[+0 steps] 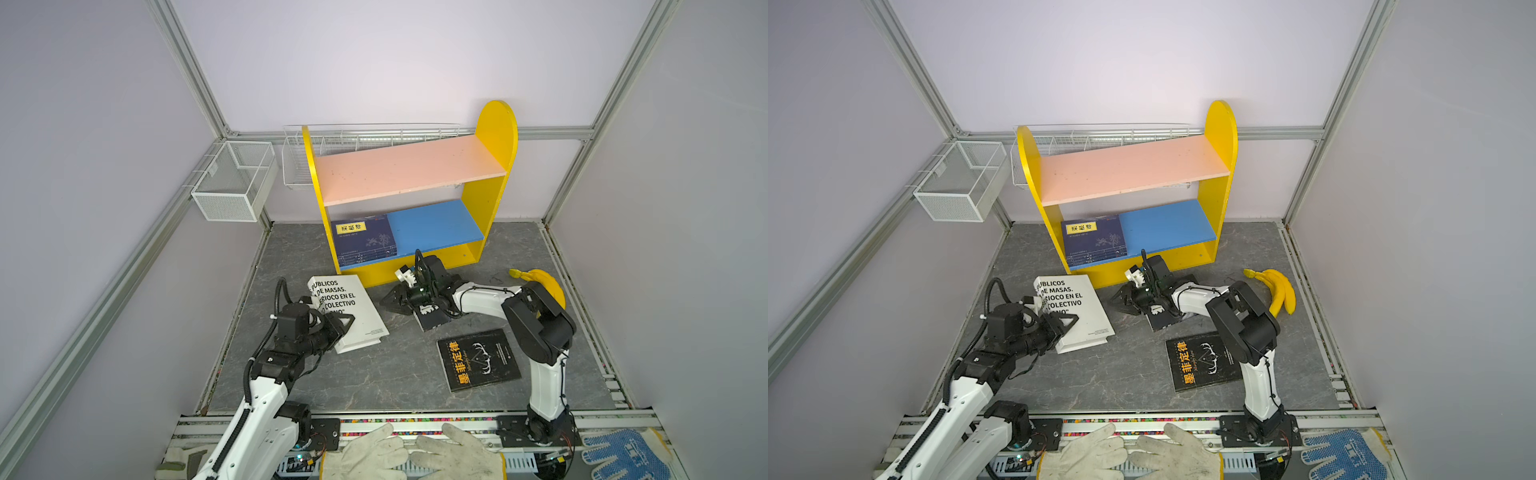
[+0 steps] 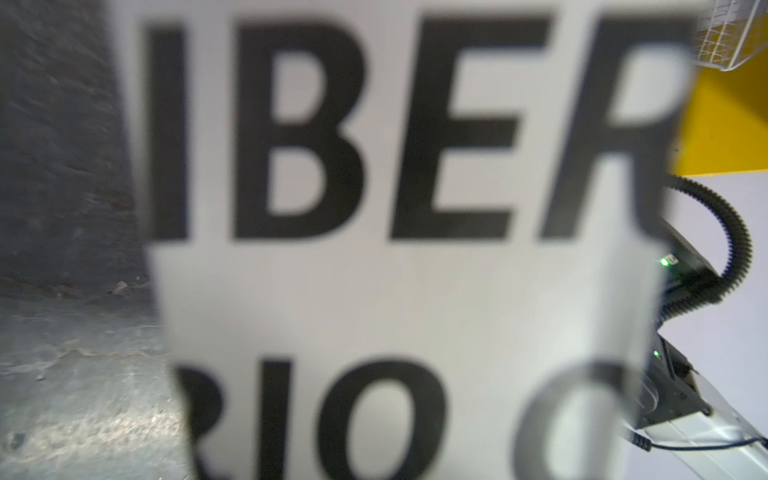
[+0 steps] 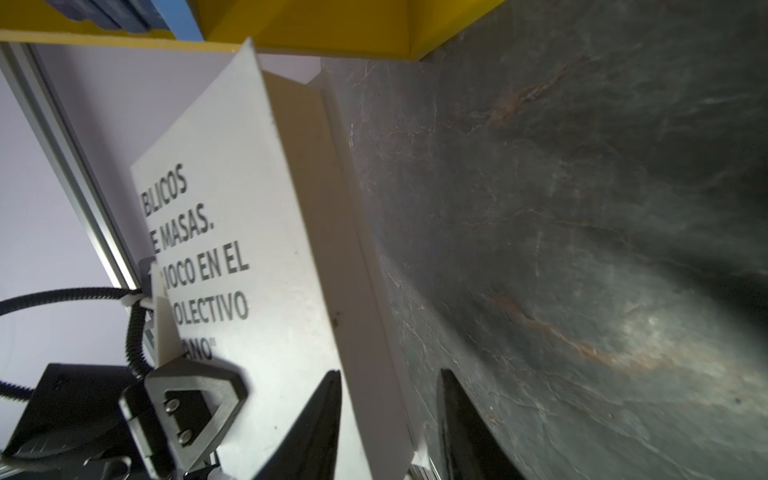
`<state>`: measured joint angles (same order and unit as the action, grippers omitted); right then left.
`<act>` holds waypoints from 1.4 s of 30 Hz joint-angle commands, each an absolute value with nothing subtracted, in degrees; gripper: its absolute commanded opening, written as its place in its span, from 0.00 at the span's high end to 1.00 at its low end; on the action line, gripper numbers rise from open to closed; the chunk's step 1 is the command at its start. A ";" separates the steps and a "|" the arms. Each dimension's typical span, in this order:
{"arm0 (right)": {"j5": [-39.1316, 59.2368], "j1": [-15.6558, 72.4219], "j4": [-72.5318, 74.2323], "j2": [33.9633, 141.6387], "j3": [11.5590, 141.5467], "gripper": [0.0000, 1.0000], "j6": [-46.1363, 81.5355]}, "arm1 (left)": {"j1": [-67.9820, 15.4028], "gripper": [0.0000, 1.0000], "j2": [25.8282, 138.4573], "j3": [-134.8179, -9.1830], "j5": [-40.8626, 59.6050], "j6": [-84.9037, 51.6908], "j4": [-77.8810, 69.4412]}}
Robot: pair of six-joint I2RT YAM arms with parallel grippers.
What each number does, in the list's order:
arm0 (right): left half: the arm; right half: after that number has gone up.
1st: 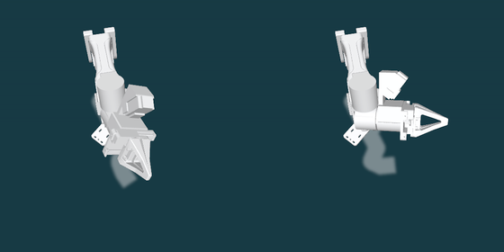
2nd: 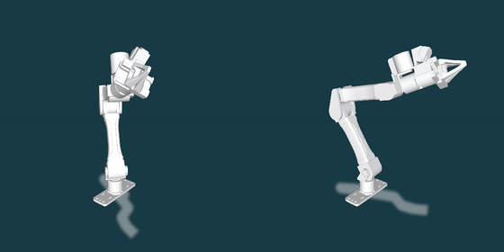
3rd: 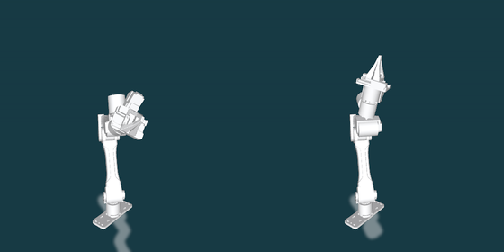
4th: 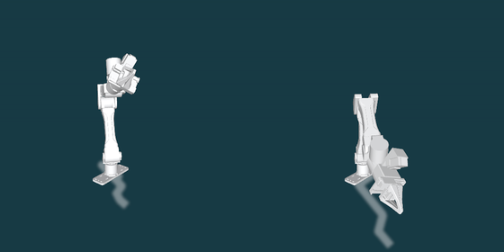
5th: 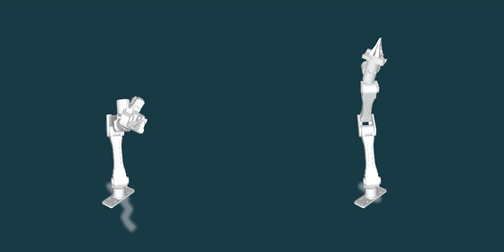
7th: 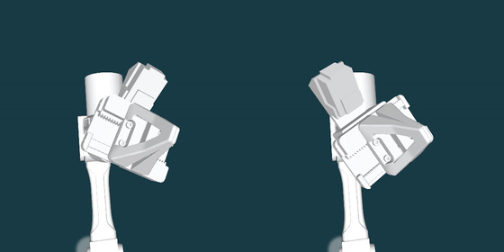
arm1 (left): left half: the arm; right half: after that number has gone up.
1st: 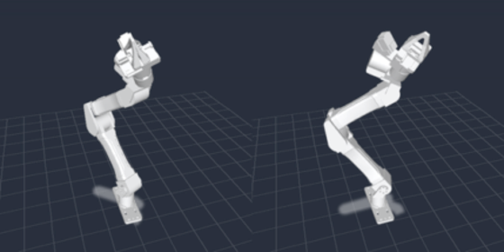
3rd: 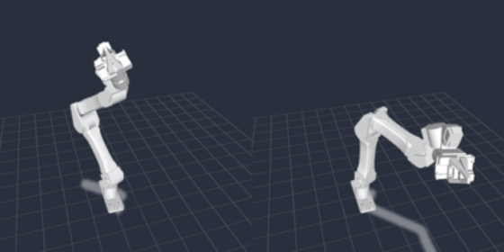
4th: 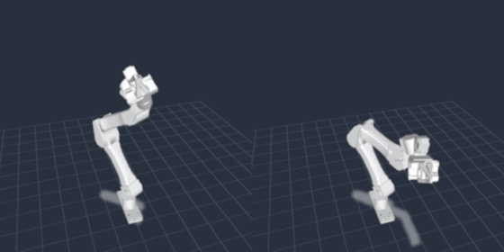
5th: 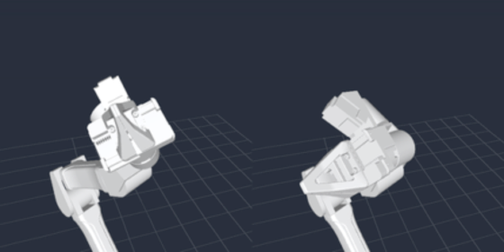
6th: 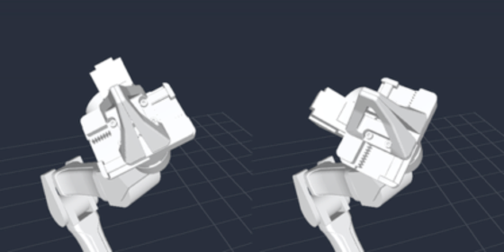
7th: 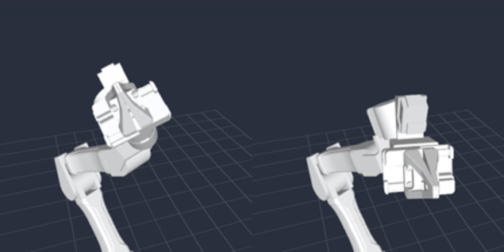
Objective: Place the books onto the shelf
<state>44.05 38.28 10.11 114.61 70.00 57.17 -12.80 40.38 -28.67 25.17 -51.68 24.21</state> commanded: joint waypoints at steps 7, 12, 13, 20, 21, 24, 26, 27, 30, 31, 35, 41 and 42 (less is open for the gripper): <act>36.08 37.79 -0.13 111.15 72.30 0.46 50.44 | -12.96 0.67 36.65 -39.60 17.01 -42.64 42.45; 31.60 37.71 -3.61 108.45 72.68 0.40 47.79 | -12.92 0.66 35.95 -45.88 15.26 -40.60 47.00; 30.77 37.77 -4.30 107.93 72.67 0.38 47.39 | -12.92 0.66 35.95 -47.15 14.82 -40.13 47.78; 26.99 37.83 -8.50 105.76 71.48 0.29 46.19 | -12.98 0.67 37.26 -56.79 10.63 -36.23 54.22; 25.91 37.86 -8.60 105.35 70.92 0.28 46.24 | -12.96 0.67 37.22 -57.84 10.20 -35.89 54.67; 23.51 37.84 -10.43 104.73 70.16 0.21 45.93 | -12.97 0.67 37.01 -60.08 7.82 -35.26 54.86; 22.25 37.94 -10.78 104.09 69.20 0.18 46.10 | -12.98 0.67 36.86 -61.65 6.32 -34.78 54.83; 21.54 37.96 -11.17 103.66 68.75 0.17 46.08 | -12.94 0.67 37.04 -62.61 5.79 -34.34 54.84; 19.18 38.13 -11.56 101.95 66.72 0.11 46.14 | -13.00 0.67 37.73 -65.56 4.29 -33.09 55.09; 18.55 38.11 -11.73 101.49 66.05 0.10 46.17 | -13.00 0.67 38.06 -66.47 3.78 -32.59 55.18; 12.91 38.66 -11.68 96.70 62.93 0.09 45.71 | -12.99 0.68 40.47 -71.42 1.66 -30.50 55.53; 4.22 39.28 -14.42 87.16 61.94 0.07 40.96 | -12.93 0.68 46.58 -81.78 1.64 -27.06 53.43; 3.18 39.30 -14.80 85.58 62.20 0.06 39.93 | -13.00 0.68 47.66 -83.92 2.57 -26.50 52.74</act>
